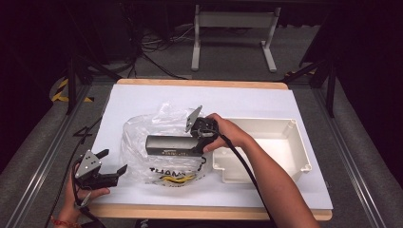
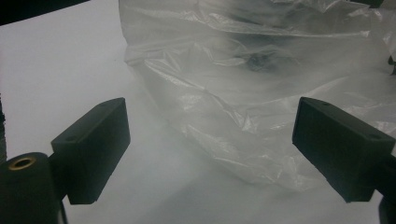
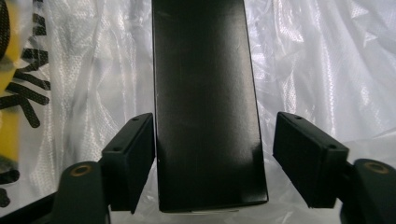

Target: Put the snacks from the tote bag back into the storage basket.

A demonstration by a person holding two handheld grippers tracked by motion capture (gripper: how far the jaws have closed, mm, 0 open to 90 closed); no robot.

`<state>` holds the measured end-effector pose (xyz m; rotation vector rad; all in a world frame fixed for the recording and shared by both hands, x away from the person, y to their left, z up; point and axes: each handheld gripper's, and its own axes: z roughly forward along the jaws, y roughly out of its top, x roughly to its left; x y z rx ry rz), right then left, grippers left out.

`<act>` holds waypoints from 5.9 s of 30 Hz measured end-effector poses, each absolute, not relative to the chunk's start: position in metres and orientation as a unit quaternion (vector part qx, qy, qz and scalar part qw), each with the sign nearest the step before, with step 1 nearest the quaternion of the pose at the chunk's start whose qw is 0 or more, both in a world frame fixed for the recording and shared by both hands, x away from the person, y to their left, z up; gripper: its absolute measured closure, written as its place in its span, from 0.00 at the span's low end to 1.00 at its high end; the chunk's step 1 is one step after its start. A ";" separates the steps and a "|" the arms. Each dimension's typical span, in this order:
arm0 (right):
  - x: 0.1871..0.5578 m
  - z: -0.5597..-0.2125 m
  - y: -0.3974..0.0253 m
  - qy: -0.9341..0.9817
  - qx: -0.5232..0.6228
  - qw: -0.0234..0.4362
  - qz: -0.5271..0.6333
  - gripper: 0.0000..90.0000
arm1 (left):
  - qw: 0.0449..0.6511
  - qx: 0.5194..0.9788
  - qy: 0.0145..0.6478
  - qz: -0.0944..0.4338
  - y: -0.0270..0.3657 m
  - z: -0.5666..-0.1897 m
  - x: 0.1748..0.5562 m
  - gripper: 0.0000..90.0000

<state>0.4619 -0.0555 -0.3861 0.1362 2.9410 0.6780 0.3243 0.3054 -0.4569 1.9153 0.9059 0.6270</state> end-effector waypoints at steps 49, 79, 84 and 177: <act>0.450 -0.361 -0.055 0.959 -0.004 0.068 0.274 0.48 | 0.456 0.769 0.367 0.256 0.308 -0.456 0.323 0.14; 0.437 -0.317 -0.087 0.949 -0.005 0.108 0.297 0.48 | 0.463 0.765 0.368 0.255 0.309 -0.455 0.322 0.14; 0.435 -0.311 -0.097 0.947 -0.004 0.114 0.299 0.48 | 0.461 0.766 0.368 0.255 0.309 -0.456 0.323 0.14; 0.416 -0.341 -0.295 0.965 0.072 0.087 0.235 0.48 | 0.455 0.769 0.371 0.253 0.307 -0.456 0.324 0.13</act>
